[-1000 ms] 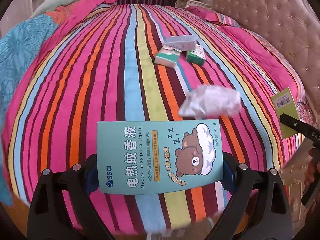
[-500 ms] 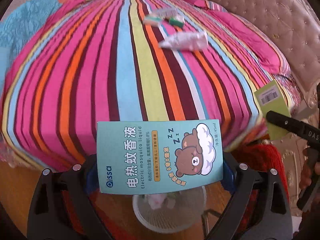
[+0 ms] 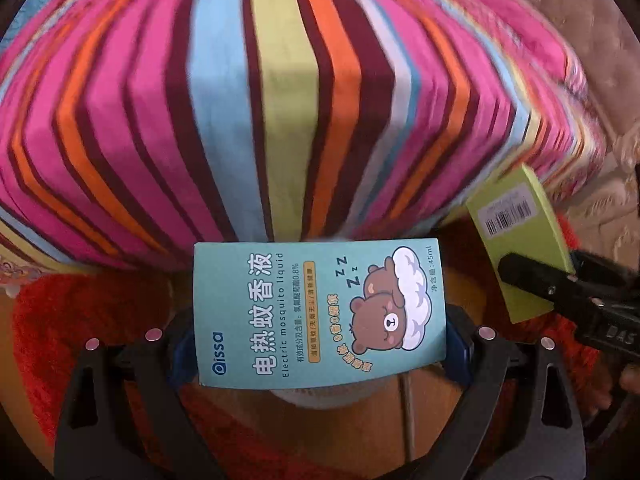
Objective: Collect trash
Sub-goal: 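Carry the teal box and DHC box down over the wastebasket with both tools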
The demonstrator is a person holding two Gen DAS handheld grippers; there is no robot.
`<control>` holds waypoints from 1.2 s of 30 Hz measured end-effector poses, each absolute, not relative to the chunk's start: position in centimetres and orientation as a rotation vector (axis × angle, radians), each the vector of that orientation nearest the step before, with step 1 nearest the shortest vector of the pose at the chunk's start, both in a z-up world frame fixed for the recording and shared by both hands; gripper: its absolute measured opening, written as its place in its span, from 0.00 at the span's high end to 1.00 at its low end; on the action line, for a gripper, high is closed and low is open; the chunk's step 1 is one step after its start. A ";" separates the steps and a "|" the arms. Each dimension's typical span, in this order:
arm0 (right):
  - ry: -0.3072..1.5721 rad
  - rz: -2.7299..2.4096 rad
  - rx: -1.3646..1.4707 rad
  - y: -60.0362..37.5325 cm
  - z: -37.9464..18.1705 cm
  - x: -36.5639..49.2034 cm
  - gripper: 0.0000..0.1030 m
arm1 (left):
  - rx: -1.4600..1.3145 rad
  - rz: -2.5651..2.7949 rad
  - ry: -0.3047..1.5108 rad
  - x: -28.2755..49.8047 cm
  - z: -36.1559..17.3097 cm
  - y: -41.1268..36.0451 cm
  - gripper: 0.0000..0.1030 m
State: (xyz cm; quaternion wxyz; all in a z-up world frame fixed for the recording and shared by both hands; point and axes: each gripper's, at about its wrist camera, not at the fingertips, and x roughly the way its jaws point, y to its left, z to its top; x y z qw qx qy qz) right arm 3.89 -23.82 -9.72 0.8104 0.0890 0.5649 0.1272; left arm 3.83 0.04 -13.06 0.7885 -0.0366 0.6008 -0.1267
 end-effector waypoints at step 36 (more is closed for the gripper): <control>1.768 0.193 0.291 -22.0 -24.5 6.3 0.47 | 0.000 -0.255 1.811 4.6 -26.1 -2.5 0.13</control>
